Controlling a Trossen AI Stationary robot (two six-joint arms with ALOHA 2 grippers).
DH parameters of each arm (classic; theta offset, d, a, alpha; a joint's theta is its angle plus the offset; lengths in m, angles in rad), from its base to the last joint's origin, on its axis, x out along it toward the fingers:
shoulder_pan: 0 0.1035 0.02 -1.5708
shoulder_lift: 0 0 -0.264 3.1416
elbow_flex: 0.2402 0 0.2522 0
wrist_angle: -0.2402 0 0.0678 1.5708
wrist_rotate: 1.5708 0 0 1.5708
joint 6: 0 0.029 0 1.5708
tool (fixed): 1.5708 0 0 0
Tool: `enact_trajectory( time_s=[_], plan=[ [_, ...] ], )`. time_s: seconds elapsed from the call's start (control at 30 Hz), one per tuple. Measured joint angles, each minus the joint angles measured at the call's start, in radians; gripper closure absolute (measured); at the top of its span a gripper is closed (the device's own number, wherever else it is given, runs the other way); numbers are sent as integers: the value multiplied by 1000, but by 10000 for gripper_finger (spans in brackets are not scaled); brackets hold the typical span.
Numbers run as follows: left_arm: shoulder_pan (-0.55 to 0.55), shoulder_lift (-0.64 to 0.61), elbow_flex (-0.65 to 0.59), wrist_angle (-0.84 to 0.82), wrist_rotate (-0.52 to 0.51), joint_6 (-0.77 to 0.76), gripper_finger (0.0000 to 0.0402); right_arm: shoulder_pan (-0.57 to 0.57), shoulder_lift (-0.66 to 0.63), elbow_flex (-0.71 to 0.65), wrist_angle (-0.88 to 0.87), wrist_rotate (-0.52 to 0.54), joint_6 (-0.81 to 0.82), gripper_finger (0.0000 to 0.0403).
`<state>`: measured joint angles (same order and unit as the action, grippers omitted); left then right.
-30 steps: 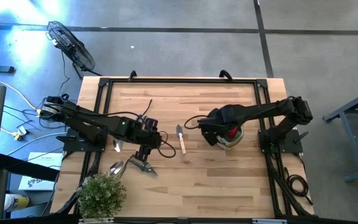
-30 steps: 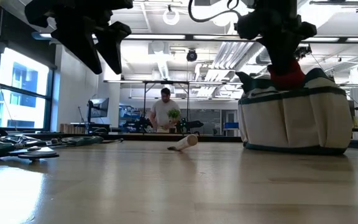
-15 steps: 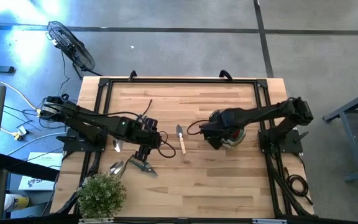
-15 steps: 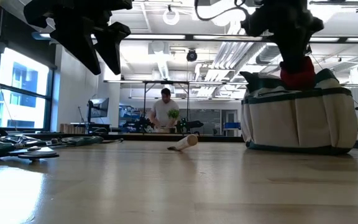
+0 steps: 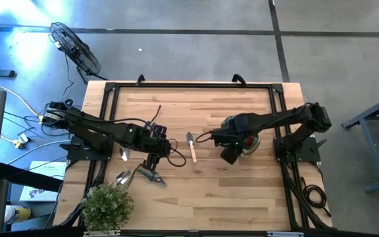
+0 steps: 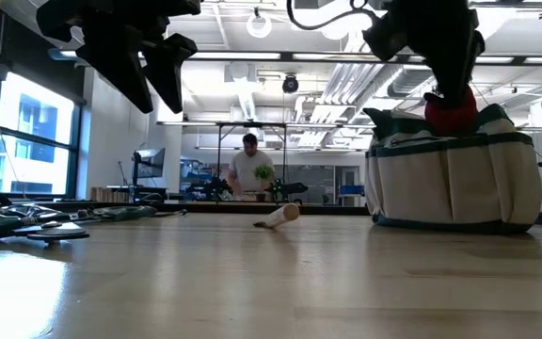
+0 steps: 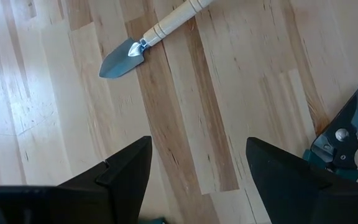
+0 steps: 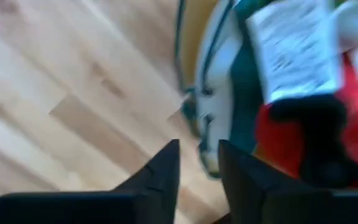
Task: Pick & Place Garden tools in Gardening bag
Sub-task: Adjust the green gardening bag
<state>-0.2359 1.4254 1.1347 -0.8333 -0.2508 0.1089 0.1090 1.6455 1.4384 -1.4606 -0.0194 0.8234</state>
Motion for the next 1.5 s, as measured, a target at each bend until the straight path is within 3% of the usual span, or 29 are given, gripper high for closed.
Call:
enact_trajectory(
  time_s=[0.17,0.27,0.4,0.6,1.27,1.5],
  plan=[
    [0,0,0,1,0,15,149,11,0,0,-38,-103,8,245],
    [0,0,0,3,-1,18,149,7,0,0,-102,-63,26,236],
    [0,0,0,14,-2,25,149,0,0,0,-104,33,-6,239],
    [0,0,0,15,3,20,149,-30,1,0,-109,40,-18,246],
    [0,0,0,11,7,16,149,-17,7,-1,-110,-33,90,247],
    [0,0,0,9,27,10,149,-27,7,-111,-111,-61,74,247]
  ],
)
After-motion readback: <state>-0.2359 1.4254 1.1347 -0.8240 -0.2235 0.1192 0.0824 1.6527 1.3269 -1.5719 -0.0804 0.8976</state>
